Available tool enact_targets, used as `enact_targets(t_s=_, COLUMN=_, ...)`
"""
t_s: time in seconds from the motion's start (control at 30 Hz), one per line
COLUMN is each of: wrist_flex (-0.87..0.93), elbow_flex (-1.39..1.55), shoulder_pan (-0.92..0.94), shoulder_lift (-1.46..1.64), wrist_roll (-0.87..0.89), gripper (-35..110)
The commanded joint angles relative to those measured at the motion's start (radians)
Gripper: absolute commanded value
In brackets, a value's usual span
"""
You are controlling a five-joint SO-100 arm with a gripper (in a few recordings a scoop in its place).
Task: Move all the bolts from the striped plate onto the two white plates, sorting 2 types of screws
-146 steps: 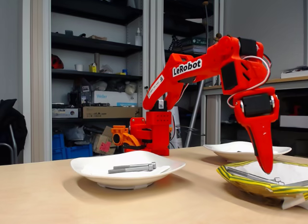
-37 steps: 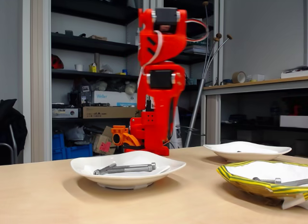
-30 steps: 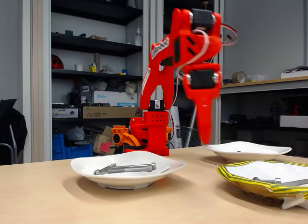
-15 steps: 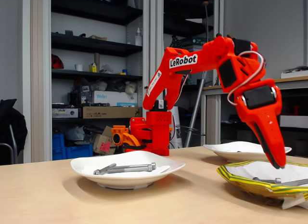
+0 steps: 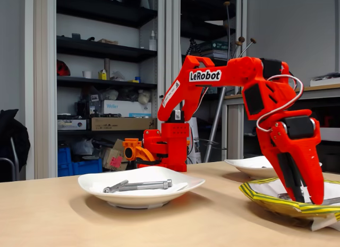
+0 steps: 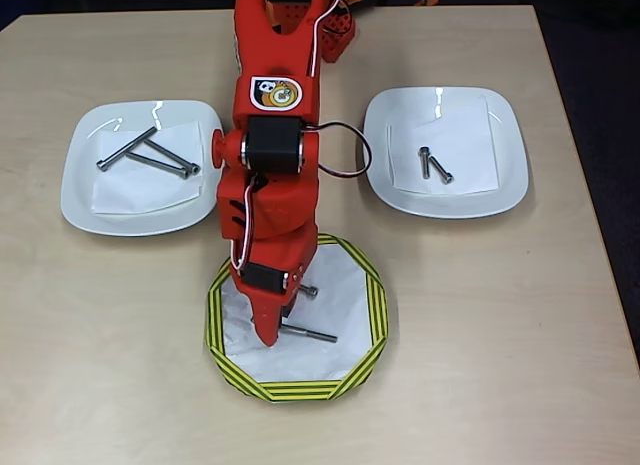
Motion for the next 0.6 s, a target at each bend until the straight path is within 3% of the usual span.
enact_targets(t_s=0.0, wrist_flex=0.020, elbow_flex=-0.075, shoulder_pan=0.003, shoulder_lift=-0.040, wrist_roll=-0.035, gripper=12)
enact_targets(t_s=0.27, wrist_flex=0.121, elbow_flex=-0.367, shoulder_pan=-0.011, shoulder_lift=-0.219, wrist_roll=-0.002, gripper=6)
enact_targets(t_s=0.57, wrist_flex=0.195, elbow_flex=-0.503, shoulder_pan=-0.020, shoulder_lift=-0.295, wrist_roll=0.051, gripper=0)
